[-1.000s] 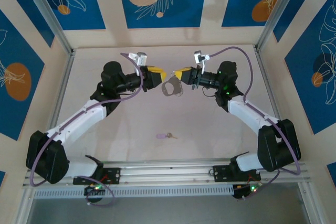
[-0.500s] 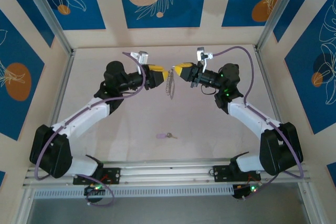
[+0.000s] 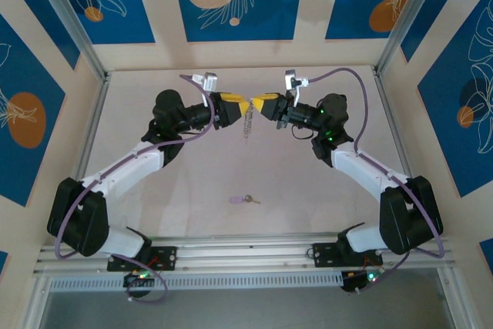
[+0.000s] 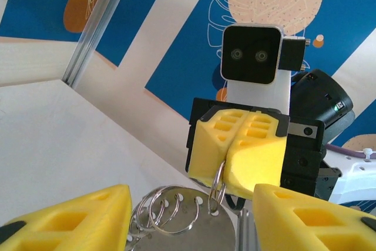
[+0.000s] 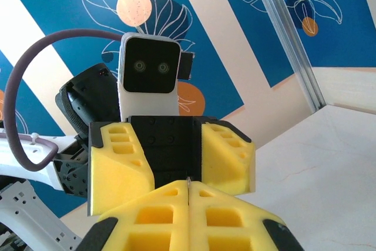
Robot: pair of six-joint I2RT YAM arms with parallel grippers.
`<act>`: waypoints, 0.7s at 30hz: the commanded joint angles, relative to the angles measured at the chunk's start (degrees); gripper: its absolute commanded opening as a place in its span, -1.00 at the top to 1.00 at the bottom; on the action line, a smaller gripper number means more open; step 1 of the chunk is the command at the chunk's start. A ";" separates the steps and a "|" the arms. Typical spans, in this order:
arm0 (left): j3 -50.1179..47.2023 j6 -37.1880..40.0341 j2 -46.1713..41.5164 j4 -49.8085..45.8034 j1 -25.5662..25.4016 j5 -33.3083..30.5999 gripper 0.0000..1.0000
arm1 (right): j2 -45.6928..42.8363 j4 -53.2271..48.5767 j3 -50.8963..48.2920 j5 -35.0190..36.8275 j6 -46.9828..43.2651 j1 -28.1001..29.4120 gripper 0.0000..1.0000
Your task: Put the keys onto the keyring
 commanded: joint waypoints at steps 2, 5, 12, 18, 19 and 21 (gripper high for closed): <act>2.20 -1.19 0.37 3.71 0.53 2.21 -0.06 | 0.16 2.25 1.92 0.99 0.32 0.57 1.00; 1.94 -1.88 0.63 4.76 0.50 2.62 0.08 | 0.16 2.21 2.09 1.01 0.28 0.82 1.00; 1.76 -3.23 1.14 6.97 0.50 3.41 0.42 | 0.35 1.70 2.18 1.17 0.24 1.08 1.00; 1.61 -4.53 1.78 8.94 0.49 4.36 0.53 | 0.38 1.34 2.23 1.58 -0.03 1.20 1.00; 1.64 -4.69 1.91 9.22 0.43 4.46 0.57 | 0.49 1.26 2.27 1.66 -0.03 1.21 1.00; 1.58 -4.95 2.03 9.54 0.42 4.81 0.69 | 0.61 1.17 2.27 1.72 -0.03 1.24 1.00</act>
